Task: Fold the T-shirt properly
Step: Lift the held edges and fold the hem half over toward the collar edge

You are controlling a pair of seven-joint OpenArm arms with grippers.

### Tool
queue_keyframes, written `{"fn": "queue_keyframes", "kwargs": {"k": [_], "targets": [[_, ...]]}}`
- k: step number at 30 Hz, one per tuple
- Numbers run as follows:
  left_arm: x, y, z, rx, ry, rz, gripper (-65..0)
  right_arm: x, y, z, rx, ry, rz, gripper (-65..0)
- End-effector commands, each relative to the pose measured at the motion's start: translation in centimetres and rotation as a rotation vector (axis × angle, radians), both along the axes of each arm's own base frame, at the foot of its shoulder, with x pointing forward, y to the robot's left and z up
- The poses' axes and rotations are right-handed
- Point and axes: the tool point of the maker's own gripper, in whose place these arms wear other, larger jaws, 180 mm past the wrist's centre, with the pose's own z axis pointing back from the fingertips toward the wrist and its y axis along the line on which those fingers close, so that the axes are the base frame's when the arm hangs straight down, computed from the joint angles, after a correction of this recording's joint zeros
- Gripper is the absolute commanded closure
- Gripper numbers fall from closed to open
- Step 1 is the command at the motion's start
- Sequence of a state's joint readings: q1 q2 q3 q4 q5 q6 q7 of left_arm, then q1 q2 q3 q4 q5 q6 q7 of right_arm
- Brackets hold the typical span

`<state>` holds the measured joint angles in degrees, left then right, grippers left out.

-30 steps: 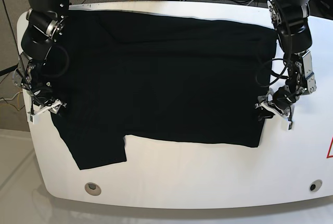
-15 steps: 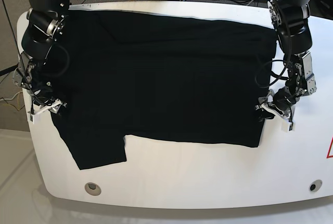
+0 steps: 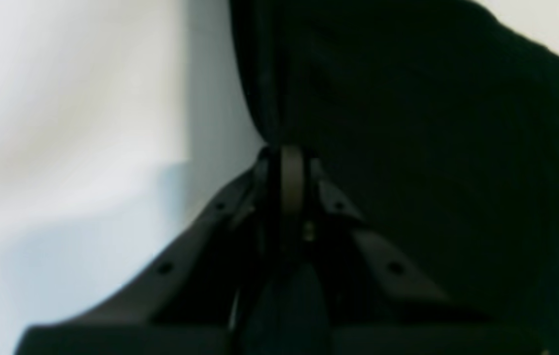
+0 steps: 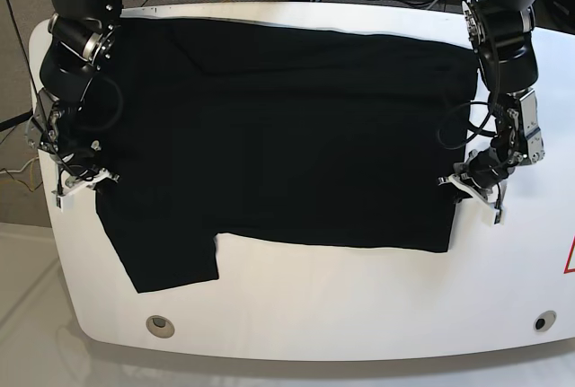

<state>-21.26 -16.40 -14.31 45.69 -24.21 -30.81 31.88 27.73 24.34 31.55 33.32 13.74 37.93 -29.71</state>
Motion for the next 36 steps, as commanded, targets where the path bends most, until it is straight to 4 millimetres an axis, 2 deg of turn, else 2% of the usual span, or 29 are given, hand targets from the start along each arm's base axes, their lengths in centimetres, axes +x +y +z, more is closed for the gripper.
{"fn": "queue_keyframes", "kwargs": {"k": [1, 18, 28, 34, 36], "targets": [[1.7, 0.8, 2.1, 0.004, -0.060, 0.020, 0.0, 1.3, -1.1, 2.1, -0.019, -0.064, -0.009, 0.0], [2.5, 1.6, 3.2, 0.020, -0.085, 0.026, 0.0, 2.6, -1.3, 3.9, -0.045, -0.115, 0.010, 0.0], [1.9, 1.4, 2.9, 0.022, -0.062, 0.013, 0.0, 3.4, -1.5, 6.4, -0.109, -0.171, 0.043, 0.0], [1.6, 2.0, 4.1, 0.059, -0.085, -0.005, 0.0, 3.2, -1.5, 7.5, -0.125, -0.175, 0.063, 0.0], [1.4, 2.3, 4.8, 0.091, -0.095, -0.021, 0.0, 2.5, -1.8, 7.4, -0.114, -0.151, 0.064, 0.0]]}}
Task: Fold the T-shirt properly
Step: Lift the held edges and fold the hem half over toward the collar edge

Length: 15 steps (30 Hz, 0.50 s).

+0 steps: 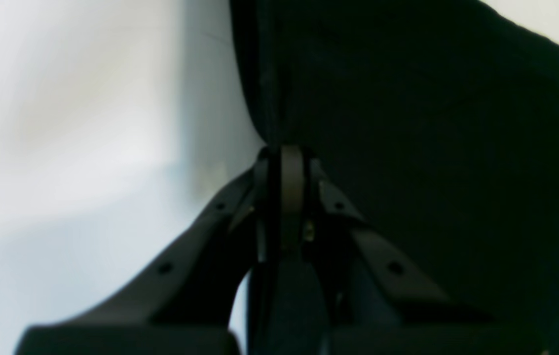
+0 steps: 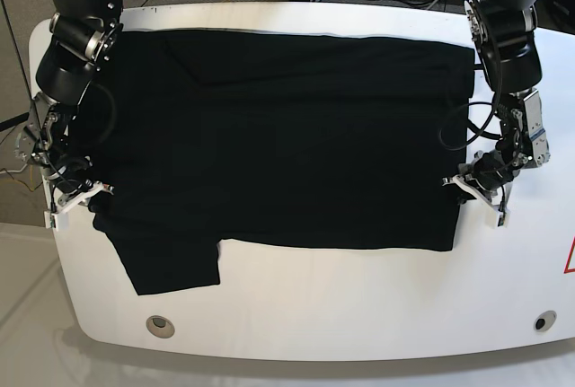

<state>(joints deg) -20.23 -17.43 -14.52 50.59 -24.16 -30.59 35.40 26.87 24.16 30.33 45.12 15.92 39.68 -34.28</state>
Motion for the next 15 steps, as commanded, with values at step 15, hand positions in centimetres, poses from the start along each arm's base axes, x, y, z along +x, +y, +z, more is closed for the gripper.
{"fn": "queue_keyframes", "kwargs": {"k": [15], "targets": [[-1.3, 0.8, 4.6, 0.114, -0.104, -0.067, 0.0, -2.0, -2.6, 3.5, -0.056, -0.007, 0.004, 0.0]]}}
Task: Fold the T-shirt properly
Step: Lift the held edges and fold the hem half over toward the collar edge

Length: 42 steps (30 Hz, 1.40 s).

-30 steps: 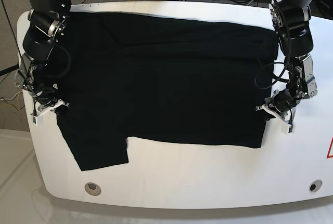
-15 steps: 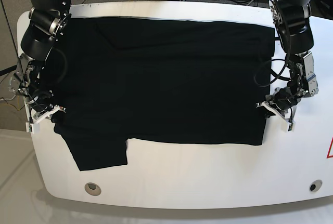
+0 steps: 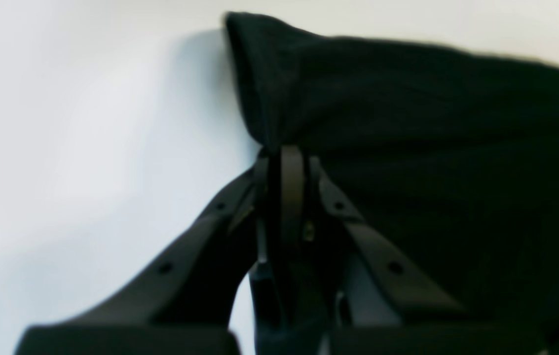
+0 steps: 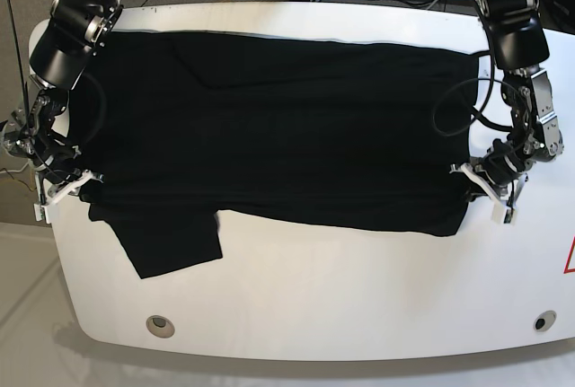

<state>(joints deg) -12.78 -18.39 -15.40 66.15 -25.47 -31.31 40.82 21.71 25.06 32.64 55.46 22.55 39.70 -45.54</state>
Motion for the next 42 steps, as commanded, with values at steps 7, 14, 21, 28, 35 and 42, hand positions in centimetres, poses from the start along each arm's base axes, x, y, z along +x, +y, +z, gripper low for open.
{"fn": "queue_keyframes", "kwargs": {"k": [7, 14, 21, 28, 35, 42], "targets": [[-0.2, 1.4, 2.3, 0.022, -0.075, 0.027, 0.0, -0.4, -2.6, 2.1, -0.036, -0.065, -0.047, 0.0], [-1.3, 1.7, 2.5, 0.028, -0.081, 0.029, 0.0, -1.4, -3.0, 2.2, -0.034, -0.072, -0.055, 0.0], [-2.8, 1.0, 3.3, 0.034, -0.092, -0.010, 0.0, -2.3, -2.0, 3.2, -0.046, -0.087, -0.009, 0.0], [-3.5, 0.8, 4.5, 0.044, -0.121, -0.018, 0.0, -3.3, -1.4, 4.0, -0.094, -0.085, 0.025, 0.0], [-4.2, 1.0, 4.8, 0.061, -0.123, -0.018, 0.0, -4.3, -0.9, 4.3, -0.146, -0.071, 0.055, 0.0], [-6.1, 0.8, 3.8, 0.088, -0.085, -0.044, 0.0, -6.4, -0.4, 4.4, -0.199, -0.067, 0.073, 0.0]]}}
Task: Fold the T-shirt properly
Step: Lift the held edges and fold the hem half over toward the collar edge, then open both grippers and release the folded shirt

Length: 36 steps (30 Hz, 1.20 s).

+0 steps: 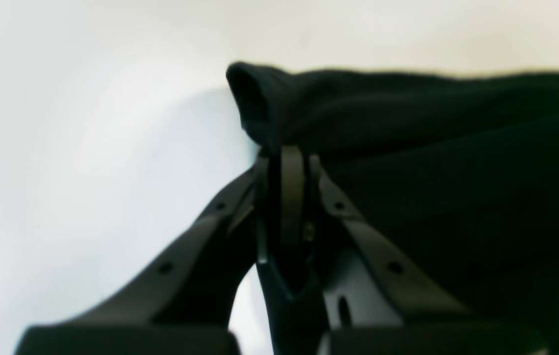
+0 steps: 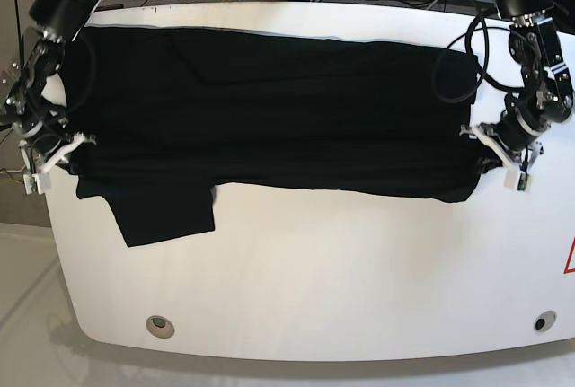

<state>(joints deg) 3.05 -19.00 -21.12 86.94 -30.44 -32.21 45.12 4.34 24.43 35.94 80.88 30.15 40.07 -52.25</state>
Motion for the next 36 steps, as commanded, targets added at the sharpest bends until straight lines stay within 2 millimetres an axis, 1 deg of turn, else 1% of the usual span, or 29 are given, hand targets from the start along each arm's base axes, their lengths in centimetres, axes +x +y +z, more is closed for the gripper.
{"fn": "queue_keyframes", "kwargs": {"k": [1, 7, 9, 13, 17, 19, 29, 31, 36], "targets": [[0.2, 0.6, 1.4, 0.021, -0.041, -0.002, 0.0, -0.1, -0.9, 1.8, -0.050, -0.042, -0.001, 0.0], [-0.6, 0.8, 1.3, 0.034, -0.036, 0.001, 0.0, -1.6, -0.6, 2.7, -0.102, -0.052, 0.013, 0.0], [-0.6, 0.3, 1.8, 0.035, -0.052, -0.017, 0.0, -2.8, -0.2, 3.1, -0.127, -0.046, 0.031, 0.0], [-1.0, 0.2, 1.7, 0.039, -0.048, -0.023, 0.0, -3.6, -0.1, 3.0, -0.139, -0.036, 0.038, 0.0], [-1.5, -0.1, 1.6, 0.043, -0.044, -0.036, 0.0, -4.4, 0.2, 2.4, -0.131, -0.017, 0.049, 0.0], [-2.5, -0.3, 1.9, 0.060, -0.043, -0.047, 0.0, -4.9, 1.4, 1.9, -0.106, 0.003, 0.089, 0.0], [-4.5, -0.7, 1.5, 0.078, -0.015, -0.067, 0.0, -6.0, 2.4, 0.3, -0.069, 0.067, 0.117, 0.0], [-4.6, -0.6, 1.6, 0.082, -0.020, -0.062, 0.0, -6.2, 2.2, 0.3, -0.082, 0.069, 0.115, 0.0], [-5.3, -0.4, 0.9, 0.080, 0.003, -0.057, 0.0, -6.5, 2.3, -0.1, -0.083, 0.086, 0.120, 0.0]]}}
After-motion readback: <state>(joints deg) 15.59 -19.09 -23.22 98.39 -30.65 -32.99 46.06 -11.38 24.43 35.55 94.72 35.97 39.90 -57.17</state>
